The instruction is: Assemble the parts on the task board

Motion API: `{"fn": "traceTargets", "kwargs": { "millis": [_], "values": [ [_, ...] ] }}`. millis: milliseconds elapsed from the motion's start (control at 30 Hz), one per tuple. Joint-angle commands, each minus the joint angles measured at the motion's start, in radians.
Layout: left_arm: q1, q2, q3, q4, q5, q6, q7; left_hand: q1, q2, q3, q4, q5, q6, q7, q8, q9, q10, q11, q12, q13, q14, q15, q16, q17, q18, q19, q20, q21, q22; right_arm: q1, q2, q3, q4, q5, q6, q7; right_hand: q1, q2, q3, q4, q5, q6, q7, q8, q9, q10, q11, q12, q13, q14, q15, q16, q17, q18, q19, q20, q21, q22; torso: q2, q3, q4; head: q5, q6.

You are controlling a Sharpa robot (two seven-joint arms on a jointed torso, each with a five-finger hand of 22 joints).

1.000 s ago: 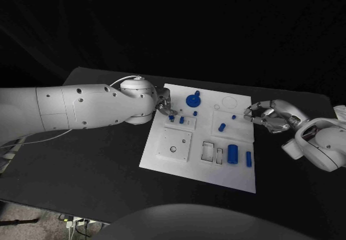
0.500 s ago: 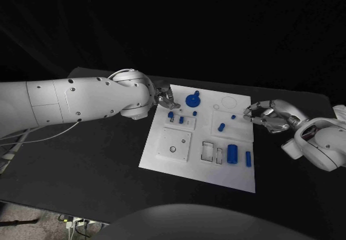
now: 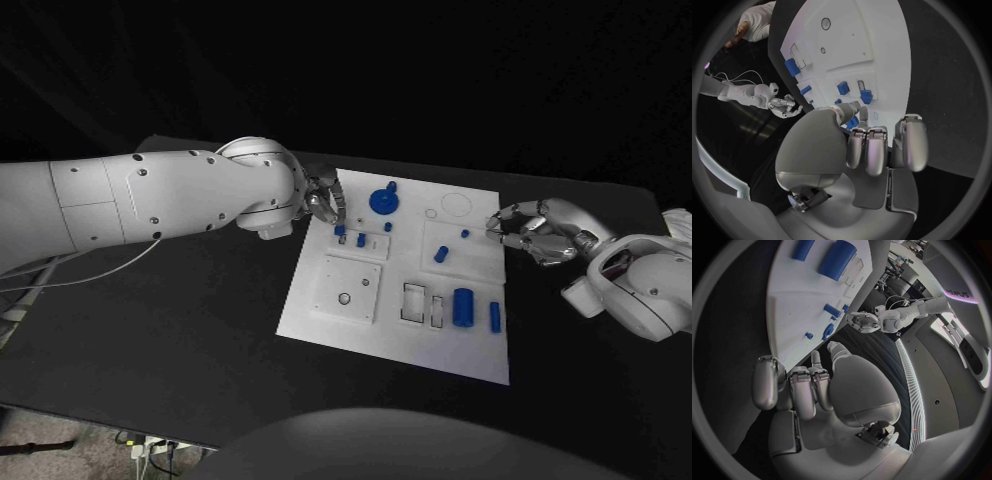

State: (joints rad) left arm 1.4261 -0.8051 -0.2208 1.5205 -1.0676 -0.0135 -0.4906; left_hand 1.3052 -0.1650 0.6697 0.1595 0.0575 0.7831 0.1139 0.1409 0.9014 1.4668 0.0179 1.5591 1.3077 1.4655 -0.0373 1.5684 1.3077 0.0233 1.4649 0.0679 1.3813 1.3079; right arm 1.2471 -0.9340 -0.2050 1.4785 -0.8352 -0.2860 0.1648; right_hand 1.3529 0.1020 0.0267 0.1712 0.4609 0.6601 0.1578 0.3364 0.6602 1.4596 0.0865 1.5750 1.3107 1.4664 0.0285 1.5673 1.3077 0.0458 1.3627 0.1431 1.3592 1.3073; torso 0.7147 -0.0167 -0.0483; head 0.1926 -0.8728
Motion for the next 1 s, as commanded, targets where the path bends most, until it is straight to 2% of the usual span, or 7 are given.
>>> {"fn": "traceTargets", "kwargs": {
  "millis": [33,100,200,333,500,833,1000],
  "values": [
    [0.002,0.006,0.0,-0.011,-0.05,0.032,0.07,0.04,-0.011,-0.033,-0.028,-0.006,-0.024,0.002,-0.06,-0.096,0.091,0.008,-0.002,0.251,0.105,0.008,0.002,0.263,0.021,0.0,0.013,0.0,0.205,-0.001,0.001,0.0,0.001,-0.001,0.013,0.0,0.008,-0.003,0.006,0.001,0.005,-0.007,0.001,-0.005,-0.001,0.111,-0.002,-0.004,0.26,0.104,0.005,0.003,0.263,0.018,-0.007,0.002,-0.004,0.179,0.001,-0.0009,-0.0003,-0.001,0.0],
    [0.002,0.008,0.0,-0.017,-0.06,0.027,0.086,0.065,-0.01,-0.072,-0.039,-0.004,-0.008,0.004,-0.074,-0.157,0.092,0.009,-0.001,0.252,0.105,0.01,0.002,0.263,0.02,0.0,0.017,0.003,0.205,-0.001,0.001,0.0,0.001,-0.001,0.013,0.0,0.008,-0.003,0.006,0.001,0.005,-0.007,0.001,-0.005,-0.001,0.111,-0.002,-0.004,0.26,0.104,0.005,0.003,0.263,0.018,-0.007,0.002,-0.004,0.179,0.001,-0.0016,-0.0002,-0.002,0.0],
    [0.002,0.01,0.0,-0.023,-0.07,0.017,0.105,0.086,-0.003,-0.097,-0.046,-0.007,0.01,0.002,-0.071,-0.188,0.094,0.007,0.001,0.253,0.105,0.012,0.002,0.263,0.021,0.0,0.016,0.006,0.205,-0.001,0.001,0.0,0.001,-0.001,0.014,0.0,0.008,-0.004,0.008,0.001,0.008,-0.008,0.001,-0.005,-0.001,0.111,-0.002,-0.004,0.26,0.104,0.005,0.003,0.263,0.018,-0.007,0.002,-0.004,0.179,0.001,-0.0018,0.0002,-0.003,0.0],
    [0.002,0.014,0.0,-0.031,-0.077,0.005,0.121,0.101,0.005,-0.116,-0.05,-0.006,0.031,0.001,-0.062,-0.206,0.096,0.007,0.003,0.255,0.105,0.012,0.002,0.263,0.021,0.0,0.017,0.006,0.205,-0.001,0.001,0.0,0.001,-0.001,0.015,-0.001,0.008,-0.004,0.008,0.001,0.008,-0.008,0.001,-0.005,-0.001,0.111,-0.002,-0.004,0.26,0.104,0.005,0.003,0.263,0.018,-0.007,0.002,-0.004,0.179,0.001,-0.0013,0.0009,-0.003,0.0],
    [0.002,0.021,0.0,-0.052,-0.081,0.013,0.125,0.104,0.007,-0.126,-0.05,-0.007,0.032,0.002,-0.062,-0.214,0.094,0.007,0.001,0.254,0.105,0.012,0.002,0.263,0.021,-0.001,0.017,0.005,0.205,-0.001,0.002,0.0,0.001,-0.001,0.017,-0.001,0.008,-0.004,0.008,0.001,0.008,-0.008,0.001,-0.005,-0.001,0.111,-0.002,-0.004,0.26,0.104,0.005,0.003,0.263,0.018,-0.007,0.002,-0.004,0.179,0.001,-0.0008,0.0009,-0.003,0.0],
    [-0.001,0.041,-0.001,-0.086,-0.069,0.055,0.12,0.084,0.032,-0.187,-0.013,0.002,0.031,0.007,-0.073,-0.276,0.088,0.012,-0.004,0.248,0.105,0.018,0.002,0.263,0.022,-0.006,0.022,0.001,0.203,-0.001,0.003,0.0,0.002,-0.001,0.02,-0.002,0.009,-0.004,0.011,0.0,0.012,-0.007,0.0,-0.005,-0.002,0.111,-0.002,-0.004,0.26,0.104,0.005,0.003,0.263,0.019,-0.008,0.002,-0.005,0.179,0.001,-0.0016,0.0007,-0.005,0.0],
    [-0.002,0.048,-0.001,-0.091,-0.068,0.073,0.117,0.085,0.039,-0.206,-0.003,0.001,0.052,0.011,-0.072,-0.31,0.088,0.015,-0.005,0.248,0.105,0.02,0.002,0.263,0.022,-0.008,0.024,0.0,0.203,-0.001,0.003,0.0,0.002,-0.001,0.022,-0.003,0.009,-0.004,0.011,0.0,0.012,-0.007,0.0,-0.005,-0.002,0.111,-0.002,-0.004,0.26,0.104,0.005,0.003,0.263,0.019,-0.008,0.002,-0.005,0.179,0.0,-0.0003,0.0007,-0.004,0.0]
  ]
}}
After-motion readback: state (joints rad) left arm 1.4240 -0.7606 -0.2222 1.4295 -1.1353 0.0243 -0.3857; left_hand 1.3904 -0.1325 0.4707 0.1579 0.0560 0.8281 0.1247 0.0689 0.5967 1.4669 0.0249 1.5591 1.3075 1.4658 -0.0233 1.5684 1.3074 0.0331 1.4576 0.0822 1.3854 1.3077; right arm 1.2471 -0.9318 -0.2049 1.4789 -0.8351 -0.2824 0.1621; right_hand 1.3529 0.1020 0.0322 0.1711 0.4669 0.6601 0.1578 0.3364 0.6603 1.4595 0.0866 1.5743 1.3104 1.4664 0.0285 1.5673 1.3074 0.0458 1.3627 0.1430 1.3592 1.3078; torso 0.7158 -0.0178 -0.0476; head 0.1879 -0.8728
